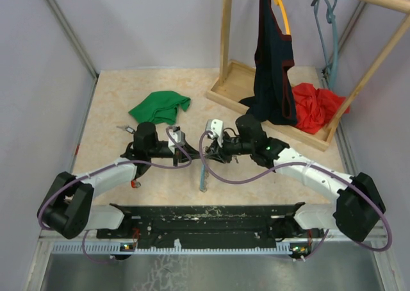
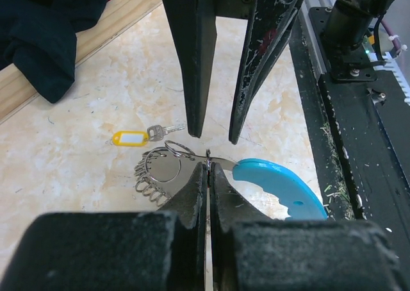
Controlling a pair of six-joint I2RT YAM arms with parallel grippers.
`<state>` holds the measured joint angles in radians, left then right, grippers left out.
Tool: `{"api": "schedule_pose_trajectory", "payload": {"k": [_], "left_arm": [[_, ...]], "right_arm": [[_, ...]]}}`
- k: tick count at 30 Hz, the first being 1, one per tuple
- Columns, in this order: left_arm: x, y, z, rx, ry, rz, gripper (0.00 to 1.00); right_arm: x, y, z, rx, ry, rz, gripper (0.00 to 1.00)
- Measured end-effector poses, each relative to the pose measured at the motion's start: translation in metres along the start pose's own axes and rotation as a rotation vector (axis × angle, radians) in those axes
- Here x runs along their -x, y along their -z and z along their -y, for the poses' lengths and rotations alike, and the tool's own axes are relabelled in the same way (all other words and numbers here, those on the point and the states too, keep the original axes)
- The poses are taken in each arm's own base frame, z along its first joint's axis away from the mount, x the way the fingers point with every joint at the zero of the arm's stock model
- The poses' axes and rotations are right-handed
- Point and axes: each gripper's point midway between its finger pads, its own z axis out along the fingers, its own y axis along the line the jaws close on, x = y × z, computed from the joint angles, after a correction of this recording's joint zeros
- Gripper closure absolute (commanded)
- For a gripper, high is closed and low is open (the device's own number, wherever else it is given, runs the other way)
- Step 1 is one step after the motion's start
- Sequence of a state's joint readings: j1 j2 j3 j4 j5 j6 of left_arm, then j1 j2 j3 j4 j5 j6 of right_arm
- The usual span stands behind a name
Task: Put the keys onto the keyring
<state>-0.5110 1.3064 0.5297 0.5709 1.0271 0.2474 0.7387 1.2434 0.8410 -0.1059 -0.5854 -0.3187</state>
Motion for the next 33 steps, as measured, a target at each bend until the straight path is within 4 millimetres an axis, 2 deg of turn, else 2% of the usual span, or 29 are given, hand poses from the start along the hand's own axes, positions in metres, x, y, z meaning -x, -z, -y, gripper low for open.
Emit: {"api": "schedule_pose_trajectory", "payload": {"k": [8, 21, 33], "left_arm": [[0.001, -0.001, -0.001, 0.022, -0.051, -0.041, 1.0], [0.008, -0.004, 0.003, 0.029, -0.125, -0.071, 1.0], [0.005, -0.006, 0.003, 0.036, -0.167, -0.095, 1.0]], "right_arm": [[0.006, 0.008, 0.004, -0.048, 0.044, 0.019, 0.72], [-0.01, 0.006, -0.006, -0.008, 0.149, 0.064, 0.73], [0.003, 0.007, -0.005, -0.02, 0.229, 0.139, 0.78]]}}
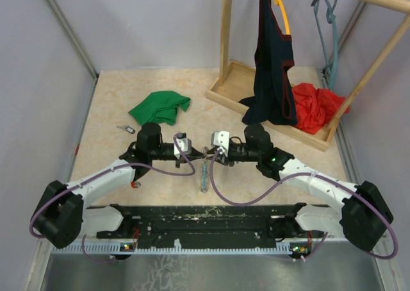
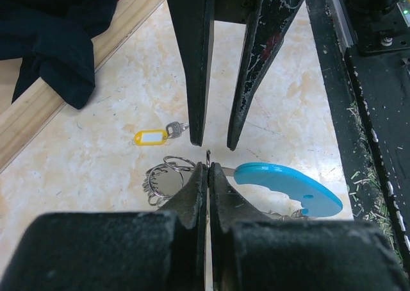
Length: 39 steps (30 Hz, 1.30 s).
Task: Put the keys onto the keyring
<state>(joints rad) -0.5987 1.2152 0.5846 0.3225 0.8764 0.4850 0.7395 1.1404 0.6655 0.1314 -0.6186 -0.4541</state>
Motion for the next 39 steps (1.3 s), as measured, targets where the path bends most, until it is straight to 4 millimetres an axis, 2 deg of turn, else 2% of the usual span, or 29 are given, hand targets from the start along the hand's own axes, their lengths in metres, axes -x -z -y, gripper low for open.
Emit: {"api": "schedule_pose_trajectory", "payload": {"k": [15, 21, 22, 32, 39], "left_arm": [[0.001, -0.003, 0.005, -0.019, -0.002, -0.006, 1.0], [0.0, -0.003, 0.005, -0.02, 0.002, -0.01, 1.0], [0.0, -0.003, 0.005, -0.02, 0.003, -0.011, 1.0], [0.001, -0.002, 0.003, -0.006, -0.001, -0.013, 0.84], [0.001, -0.001, 0.0, 0.018, -0.008, -0.004, 0.8]], "right_arm": [[-0.007, -0.005, -0.002, 0.022, 0.011, -0.011, 0.86], [-0.011, -0.006, -0.002, 0.026, 0.005, -0.02, 1.0], [-0.011, -0.006, -0.002, 0.025, 0.005, -0.02, 1.0], [-0.009, -0.006, 0.0, 0.014, 0.0, -0.017, 1.0], [-0.007, -0.006, 0.002, 0.001, -0.011, -0.001, 1.0]]}}
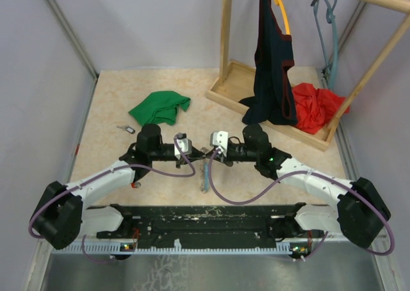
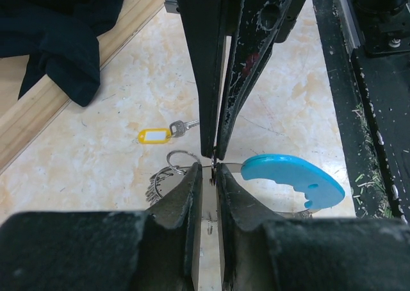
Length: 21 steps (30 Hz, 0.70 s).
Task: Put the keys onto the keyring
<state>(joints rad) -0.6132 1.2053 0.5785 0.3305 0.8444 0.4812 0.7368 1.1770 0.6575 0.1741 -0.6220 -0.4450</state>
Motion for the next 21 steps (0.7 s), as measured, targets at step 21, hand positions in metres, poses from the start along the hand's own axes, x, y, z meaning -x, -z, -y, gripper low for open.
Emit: {"api": "schedule_pose_trajectory", "payload": {"k": [21], "left_arm": [[0.0003, 0.0005, -0.0062, 0.032, 0.014, 0.03, 0.78]], "right_arm": [[0.0016, 0.0025, 0.0006, -0.017, -0.018, 0.025, 1.0]]}}
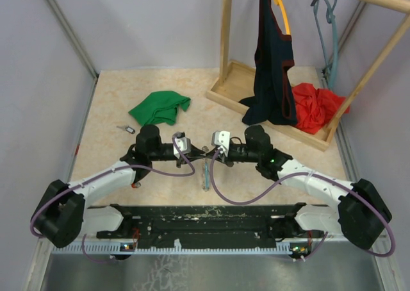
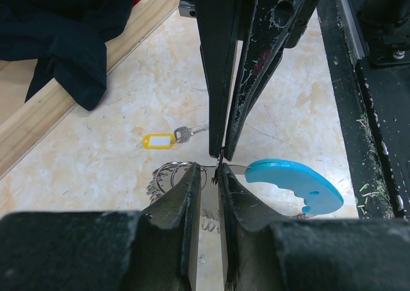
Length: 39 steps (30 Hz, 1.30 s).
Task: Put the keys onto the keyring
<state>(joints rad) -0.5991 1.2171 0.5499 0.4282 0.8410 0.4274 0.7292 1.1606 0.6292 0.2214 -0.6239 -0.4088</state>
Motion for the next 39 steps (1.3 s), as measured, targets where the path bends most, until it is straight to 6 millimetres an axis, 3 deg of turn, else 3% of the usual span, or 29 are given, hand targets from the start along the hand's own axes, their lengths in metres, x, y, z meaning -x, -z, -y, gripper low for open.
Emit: {"api": "schedule_pose_trajectory", "payload": {"k": [5, 8, 14, 18, 22, 32, 39], "left_arm": [[-0.001, 0.0, -0.001, -0.002, 0.006, 0.01, 0.78], [-0.001, 0.0, -0.001, -0.007, 0.01, 0.018, 0.84], [-0.001, -0.001, 0.0, -0.019, 0.017, 0.026, 0.88], [-0.001, -0.001, 0.001, -0.026, 0.02, 0.029, 1.0], [-0.002, -0.002, 0.002, -0.036, 0.024, 0.031, 1.0], [-0.007, 0.001, -0.002, -0.006, 0.027, 0.006, 1.0], [-0.014, 0.003, -0.004, 0.016, 0.032, -0.025, 1.0]], "right_arm": [[0.0, 0.0, 0.0, -0.001, -0.008, 0.002, 1.0], [0.0, 0.001, 0.001, -0.003, -0.01, 0.003, 1.0], [0.001, 0.001, 0.002, -0.006, -0.01, 0.007, 1.0], [0.001, 0.0, 0.001, -0.005, -0.011, 0.012, 1.0], [0.0, 0.001, 0.002, -0.009, -0.013, 0.012, 1.0], [0.008, 0.013, 0.009, -0.089, -0.051, 0.02, 0.71], [0.003, 0.027, 0.023, -0.23, -0.158, -0.026, 0.62]]}}
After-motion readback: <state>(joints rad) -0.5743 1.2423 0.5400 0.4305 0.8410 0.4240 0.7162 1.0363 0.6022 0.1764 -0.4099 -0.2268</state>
